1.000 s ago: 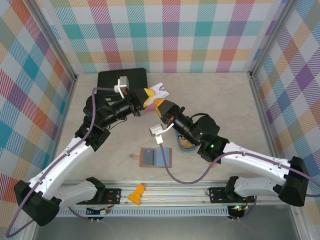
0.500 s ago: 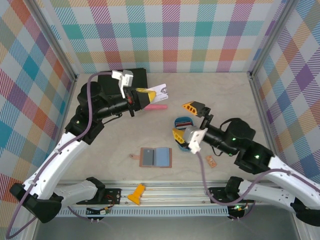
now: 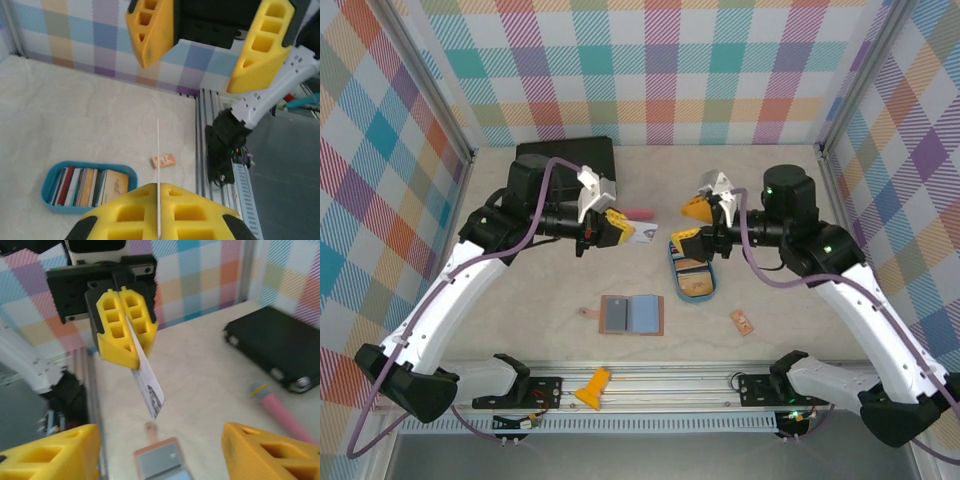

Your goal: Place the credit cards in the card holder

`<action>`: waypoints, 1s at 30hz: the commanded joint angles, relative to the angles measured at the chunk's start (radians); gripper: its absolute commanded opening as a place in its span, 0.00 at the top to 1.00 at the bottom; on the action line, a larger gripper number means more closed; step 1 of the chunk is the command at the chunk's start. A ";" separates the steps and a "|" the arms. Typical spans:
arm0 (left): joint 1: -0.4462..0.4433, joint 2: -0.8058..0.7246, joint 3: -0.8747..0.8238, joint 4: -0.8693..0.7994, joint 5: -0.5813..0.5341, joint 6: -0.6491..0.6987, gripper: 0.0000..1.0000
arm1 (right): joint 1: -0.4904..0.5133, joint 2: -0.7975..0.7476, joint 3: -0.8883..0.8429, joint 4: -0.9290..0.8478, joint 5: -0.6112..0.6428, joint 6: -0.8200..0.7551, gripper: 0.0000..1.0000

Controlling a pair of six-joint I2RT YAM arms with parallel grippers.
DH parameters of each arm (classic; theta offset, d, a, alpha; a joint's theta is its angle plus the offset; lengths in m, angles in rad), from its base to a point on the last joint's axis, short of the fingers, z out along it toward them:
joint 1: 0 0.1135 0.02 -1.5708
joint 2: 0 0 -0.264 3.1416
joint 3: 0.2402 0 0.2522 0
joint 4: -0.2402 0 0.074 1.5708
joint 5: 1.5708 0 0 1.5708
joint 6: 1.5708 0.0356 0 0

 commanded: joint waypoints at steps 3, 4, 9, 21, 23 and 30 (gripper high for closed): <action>-0.015 0.013 -0.016 -0.091 0.082 0.109 1.00 | -0.002 0.047 0.007 -0.083 -0.209 0.088 0.40; -0.027 0.024 -0.008 -0.096 0.091 0.098 1.00 | 0.000 0.059 0.009 -0.097 -0.237 0.083 0.40; -0.083 0.065 0.009 -0.118 0.104 0.073 1.00 | 0.000 0.115 0.009 -0.155 -0.305 0.058 0.46; -0.092 0.110 0.023 -0.144 0.185 0.116 1.00 | 0.060 0.127 -0.061 -0.160 -0.289 -0.006 0.76; -0.092 0.120 0.028 -0.142 0.196 0.115 1.00 | 0.065 0.114 -0.072 -0.131 -0.276 0.019 0.91; -0.029 0.030 -0.048 0.032 0.020 -0.163 0.35 | 0.035 0.024 -0.188 0.101 -0.165 0.197 1.00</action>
